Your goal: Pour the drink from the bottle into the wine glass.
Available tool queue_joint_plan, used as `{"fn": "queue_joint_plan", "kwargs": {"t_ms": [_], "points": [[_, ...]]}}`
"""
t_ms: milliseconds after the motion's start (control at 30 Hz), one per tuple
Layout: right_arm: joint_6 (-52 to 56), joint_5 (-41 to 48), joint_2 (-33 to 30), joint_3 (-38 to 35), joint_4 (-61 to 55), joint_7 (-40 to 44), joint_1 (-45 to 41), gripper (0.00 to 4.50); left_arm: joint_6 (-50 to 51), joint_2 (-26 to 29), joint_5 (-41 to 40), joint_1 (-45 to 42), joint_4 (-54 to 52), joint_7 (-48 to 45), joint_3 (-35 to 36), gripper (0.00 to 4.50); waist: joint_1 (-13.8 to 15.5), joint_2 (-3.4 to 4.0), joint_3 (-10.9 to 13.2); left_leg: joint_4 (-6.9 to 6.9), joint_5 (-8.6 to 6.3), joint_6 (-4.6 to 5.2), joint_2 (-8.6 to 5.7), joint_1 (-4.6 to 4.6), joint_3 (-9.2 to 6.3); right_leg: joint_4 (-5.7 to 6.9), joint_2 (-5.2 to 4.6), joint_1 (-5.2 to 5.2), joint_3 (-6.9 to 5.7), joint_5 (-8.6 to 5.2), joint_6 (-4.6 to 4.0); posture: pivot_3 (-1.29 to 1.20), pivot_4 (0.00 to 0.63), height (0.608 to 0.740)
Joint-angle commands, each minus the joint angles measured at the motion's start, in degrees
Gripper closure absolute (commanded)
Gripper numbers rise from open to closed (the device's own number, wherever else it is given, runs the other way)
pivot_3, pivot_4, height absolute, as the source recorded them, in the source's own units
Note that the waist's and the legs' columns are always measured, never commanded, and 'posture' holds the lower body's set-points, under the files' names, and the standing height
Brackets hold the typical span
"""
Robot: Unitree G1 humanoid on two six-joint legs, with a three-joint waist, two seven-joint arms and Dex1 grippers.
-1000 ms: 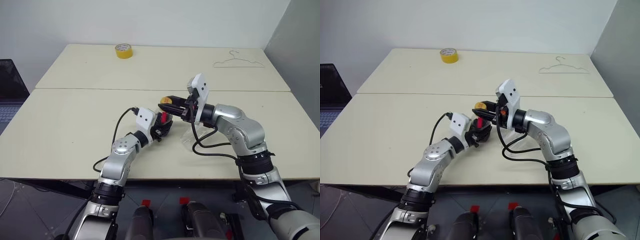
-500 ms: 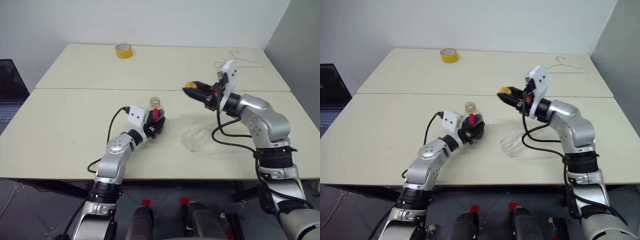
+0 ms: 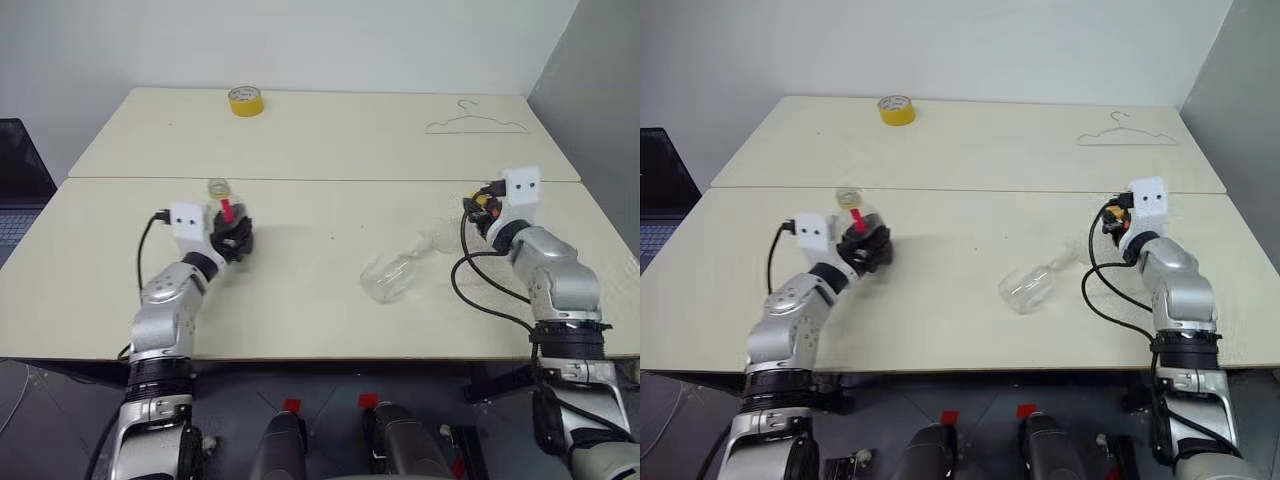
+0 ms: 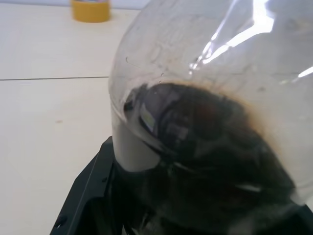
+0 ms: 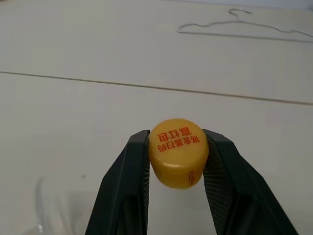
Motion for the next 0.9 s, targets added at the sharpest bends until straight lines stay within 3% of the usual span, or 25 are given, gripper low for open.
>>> {"fn": "queue_joint_plan", "kwargs": {"t_ms": [33,333,367,400,600,633,900], "points": [[-0.55,-1.39,2.57,-0.93,-4.26,-5.07,1.96,3.29,-2.54,1.07,-0.89,-0.27,0.3,1.39,2.75,1.98,0.05,0.0,0.0,0.01,0.0,0.0,0.0,0.0,0.0,0.0,0.0,0.01,-0.01,0.0,0.0,0.0,0.15,0.74],[-3.16,-2.86,6.87,-1.85,-0.72,-10.06,6.11,3.29,-3.84,0.76,-2.25,-0.14,2.42,4.73,5.83,1.98,0.01,0.0,0.0,0.02,0.0,0.0,0.0,0.02,0.04,0.0,-0.01,0.01,0.04,0.02,0.03,0.0,0.15,0.74],[-3.64,-2.76,7.06,-2.31,-0.04,-10.33,6.08,2.57,-3.85,0.63,-2.5,-0.18,2.56,5.08,6.11,1.98,0.0,0.0,0.0,0.02,0.0,0.0,0.0,0.03,0.03,0.01,-0.01,0.02,0.03,0.02,0.03,0.0,0.15,0.74],[-4.1,-2.68,7.14,-2.58,0.65,-10.43,6.06,2.37,-3.91,0.62,-2.58,-0.22,2.77,5.34,6.24,1.98,0.0,0.0,0.0,0.02,0.0,0.0,0.0,0.03,0.03,0.02,-0.01,0.02,0.03,0.02,0.04,0.0,0.15,0.74],[-5.59,-2.57,7.26,-2.56,2.64,-9.94,5.99,0.21,-4.3,0.45,-2.88,-0.42,3.73,6.25,6.37,1.98,-0.01,0.0,-0.01,0.01,0.0,0.0,0.0,0.05,0.06,0.0,-0.01,0.03,0.07,0.02,0.04,0.0,0.15,0.74],[-5.73,-2.6,7.25,-2.47,2.68,-9.78,5.94,0.04,-4.33,0.43,-2.9,-0.42,3.85,6.42,6.38,1.98,-0.02,0.0,-0.01,0.01,0.0,0.0,0.0,0.06,0.06,0.01,-0.01,0.03,0.06,0.02,0.04,0.0,0.15,0.74],[-7.64,-2.35,7.01,-2.23,2.28,-8.5,5.23,0.04,-4.28,0.4,-3.62,-0.31,4.3,6.67,6.51,1.98,-0.03,0.0,-0.01,0.02,0.0,0.0,0.0,0.1,0.08,0.03,0.0,0.06,0.09,0.03,0.04,0.0,0.15,0.74]]}}
